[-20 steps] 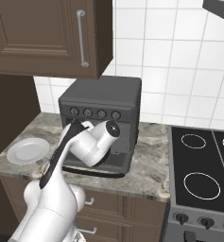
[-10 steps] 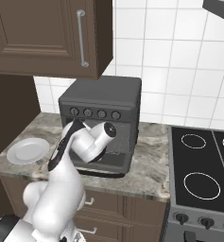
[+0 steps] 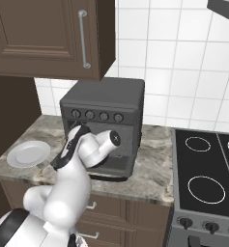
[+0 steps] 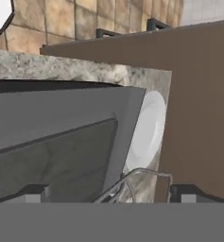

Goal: Pull the toaster oven rack outwards. Pick up the baguette from the plate and place it on the toaster oven rack. Close the toaster oven door fully and set the temperature to the lowest setting.

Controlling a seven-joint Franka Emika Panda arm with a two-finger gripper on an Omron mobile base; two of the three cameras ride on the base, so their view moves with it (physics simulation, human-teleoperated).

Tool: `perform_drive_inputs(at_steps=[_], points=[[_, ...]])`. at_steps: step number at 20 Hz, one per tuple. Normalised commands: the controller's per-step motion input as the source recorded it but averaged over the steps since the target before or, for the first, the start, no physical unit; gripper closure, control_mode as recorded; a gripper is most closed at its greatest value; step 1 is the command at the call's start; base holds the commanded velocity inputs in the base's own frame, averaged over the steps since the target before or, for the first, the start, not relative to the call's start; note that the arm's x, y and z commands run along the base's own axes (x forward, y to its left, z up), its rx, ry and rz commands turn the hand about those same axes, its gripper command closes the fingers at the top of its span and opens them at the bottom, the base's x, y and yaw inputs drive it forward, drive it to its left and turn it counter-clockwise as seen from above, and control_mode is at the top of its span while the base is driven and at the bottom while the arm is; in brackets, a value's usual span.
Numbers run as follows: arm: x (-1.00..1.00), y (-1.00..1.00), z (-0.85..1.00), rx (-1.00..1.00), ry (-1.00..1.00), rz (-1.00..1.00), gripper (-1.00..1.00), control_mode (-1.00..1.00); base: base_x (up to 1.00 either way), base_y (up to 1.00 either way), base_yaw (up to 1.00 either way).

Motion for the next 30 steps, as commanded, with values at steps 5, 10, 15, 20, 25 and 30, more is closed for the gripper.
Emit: perform_drive_inputs(at_steps=[5, 10, 15, 20, 25, 30], points=[[0.08, 0.19, -0.18, 0.00, -0.21, 0.08, -1.00, -1.00, 0.00, 0.00, 0.00], [0.29, 0.29, -0.16, -0.01, -0.09, 0.04, -1.00, -1.00, 0.00, 0.00, 0.00], [0.47, 0.22, -0.18, -0.02, -0.05, 0.01, -1.00, -1.00, 0.00, 0.00, 0.00], [0.66, 0.04, -0.28, 0.00, -0.12, 0.00, -1.00, -1.00, 0.00, 0.00, 0.00], [0.75, -0.05, -0.42, 0.01, -0.23, 0.01, -1.00, -1.00, 0.00, 0.00, 0.00], [-0.21, -0.94, -0.37, 0.29, -0.62, 0.00, -1.00, -1.00, 0.00, 0.00, 0.00]])
